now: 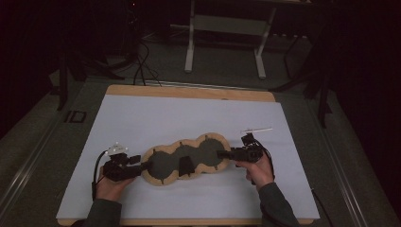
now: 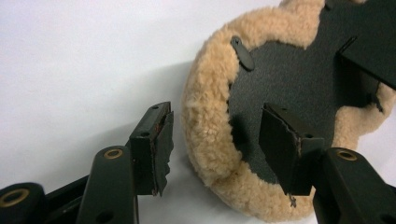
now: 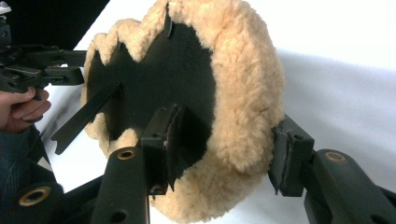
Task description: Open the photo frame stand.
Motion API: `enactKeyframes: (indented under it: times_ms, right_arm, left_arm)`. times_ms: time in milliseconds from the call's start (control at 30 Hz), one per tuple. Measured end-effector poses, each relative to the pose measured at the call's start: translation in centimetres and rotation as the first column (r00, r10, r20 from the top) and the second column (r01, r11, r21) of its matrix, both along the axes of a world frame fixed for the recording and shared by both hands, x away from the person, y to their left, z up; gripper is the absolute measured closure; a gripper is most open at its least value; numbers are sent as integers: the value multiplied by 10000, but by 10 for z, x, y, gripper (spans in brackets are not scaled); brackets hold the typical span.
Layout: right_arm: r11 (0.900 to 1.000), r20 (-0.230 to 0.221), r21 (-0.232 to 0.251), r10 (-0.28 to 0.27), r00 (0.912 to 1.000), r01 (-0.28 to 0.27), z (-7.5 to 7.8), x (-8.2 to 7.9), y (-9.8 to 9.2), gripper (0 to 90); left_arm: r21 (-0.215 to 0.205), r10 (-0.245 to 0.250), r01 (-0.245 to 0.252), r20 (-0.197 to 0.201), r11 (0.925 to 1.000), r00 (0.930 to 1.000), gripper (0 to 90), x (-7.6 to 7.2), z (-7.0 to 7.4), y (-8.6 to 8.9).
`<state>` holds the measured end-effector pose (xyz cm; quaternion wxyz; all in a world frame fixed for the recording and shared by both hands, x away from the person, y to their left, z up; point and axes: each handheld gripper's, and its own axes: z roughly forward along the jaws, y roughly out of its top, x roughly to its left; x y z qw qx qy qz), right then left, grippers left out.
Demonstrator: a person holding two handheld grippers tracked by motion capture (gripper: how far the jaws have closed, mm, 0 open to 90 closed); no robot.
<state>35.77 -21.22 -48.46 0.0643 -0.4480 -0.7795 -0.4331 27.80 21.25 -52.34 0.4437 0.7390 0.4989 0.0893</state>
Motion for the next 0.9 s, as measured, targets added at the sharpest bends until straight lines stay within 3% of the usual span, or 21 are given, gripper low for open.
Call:
enactKeyframes:
  times_ms: [100, 600, 900]
  right_arm:
    - [9998, 91, -152, 84, 9999, -83, 1, -1, 0, 499]
    - [9989, 285, -389, 256, 9993, -245, 3, -3, 1, 499]
    - [9964, 848, -691, 545, 9949, -487, 6, -6, 2, 494]
  left_arm:
    - [-193, -328, 321, -336, 9993, 9989, 461, 2, -4, 1]
    - [-152, -863, 855, -670, 9962, 9940, 390, 0, -8, -5]
    - [-368, -1055, 1031, -705, 9940, 9919, 363, 2, -9, -10]
